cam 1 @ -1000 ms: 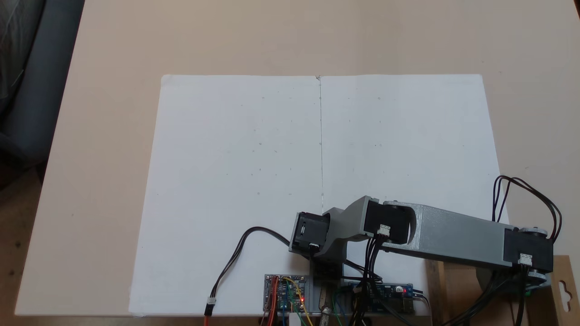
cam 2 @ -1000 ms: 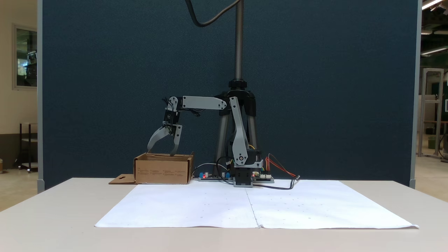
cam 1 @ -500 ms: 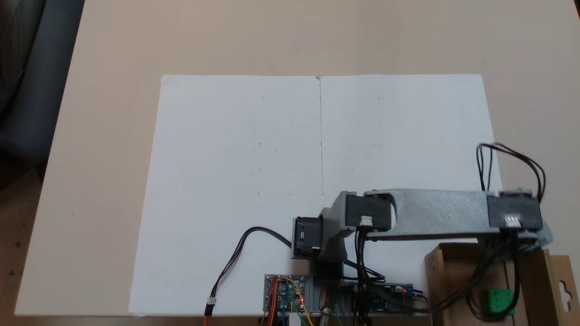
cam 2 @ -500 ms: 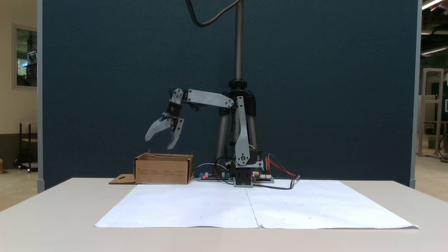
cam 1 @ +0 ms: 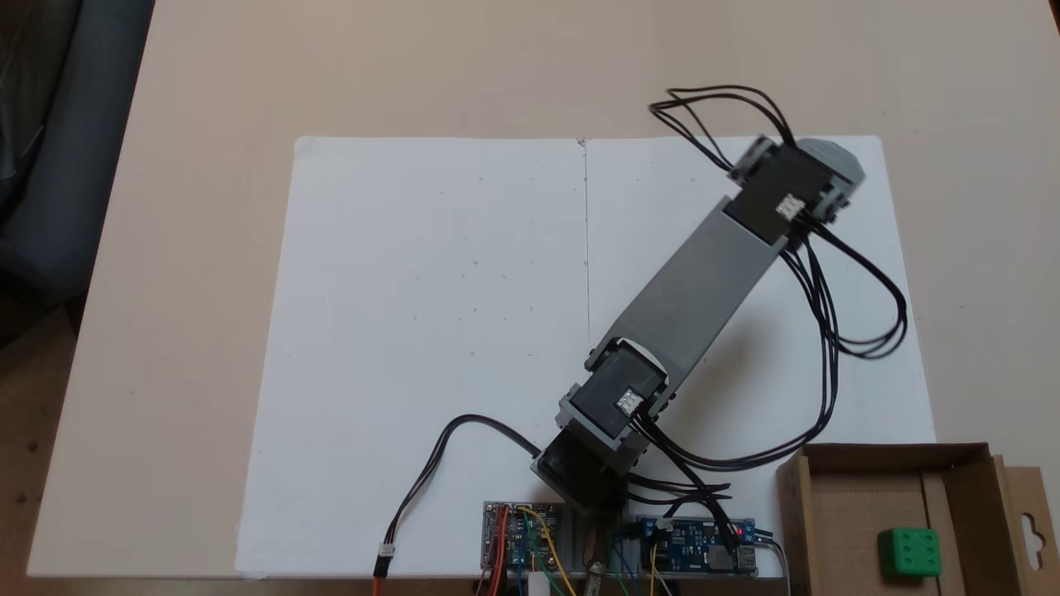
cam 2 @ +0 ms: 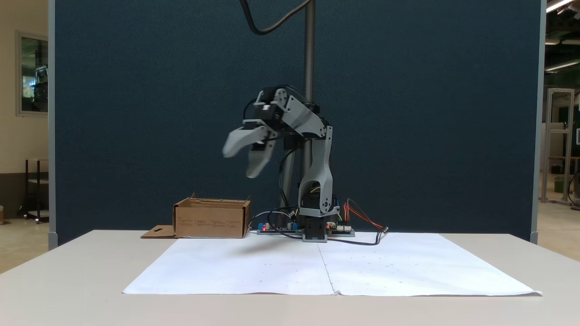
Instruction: Grasp a green dice and put it in the bin.
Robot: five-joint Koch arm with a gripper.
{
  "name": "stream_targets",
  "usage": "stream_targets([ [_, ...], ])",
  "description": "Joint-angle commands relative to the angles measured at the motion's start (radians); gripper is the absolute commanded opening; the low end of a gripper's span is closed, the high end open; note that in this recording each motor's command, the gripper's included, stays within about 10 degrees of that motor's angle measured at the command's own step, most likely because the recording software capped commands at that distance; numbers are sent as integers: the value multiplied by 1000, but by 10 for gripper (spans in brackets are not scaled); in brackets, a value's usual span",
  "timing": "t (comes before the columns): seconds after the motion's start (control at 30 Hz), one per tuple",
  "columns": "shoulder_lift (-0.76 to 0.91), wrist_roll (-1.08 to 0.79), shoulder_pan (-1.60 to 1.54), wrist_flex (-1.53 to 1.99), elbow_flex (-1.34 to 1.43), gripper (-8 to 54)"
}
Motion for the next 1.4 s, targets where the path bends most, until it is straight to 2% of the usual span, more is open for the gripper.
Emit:
stream_targets([
  [0.0, -6, 57, -109, -67, -37, 436],
  [0.47, -181, -8, -560, -356, -2, 436],
  [0.63, -189, -137, -649, -586, 229, 433],
  [0.77, -190, -164, -689, -745, 400, 432],
  [0.9, -110, -161, -689, -908, 465, 433],
  [1.2, 239, -161, -640, -1248, 724, 434],
  [1.37, 351, -163, -561, -1408, 890, 434],
])
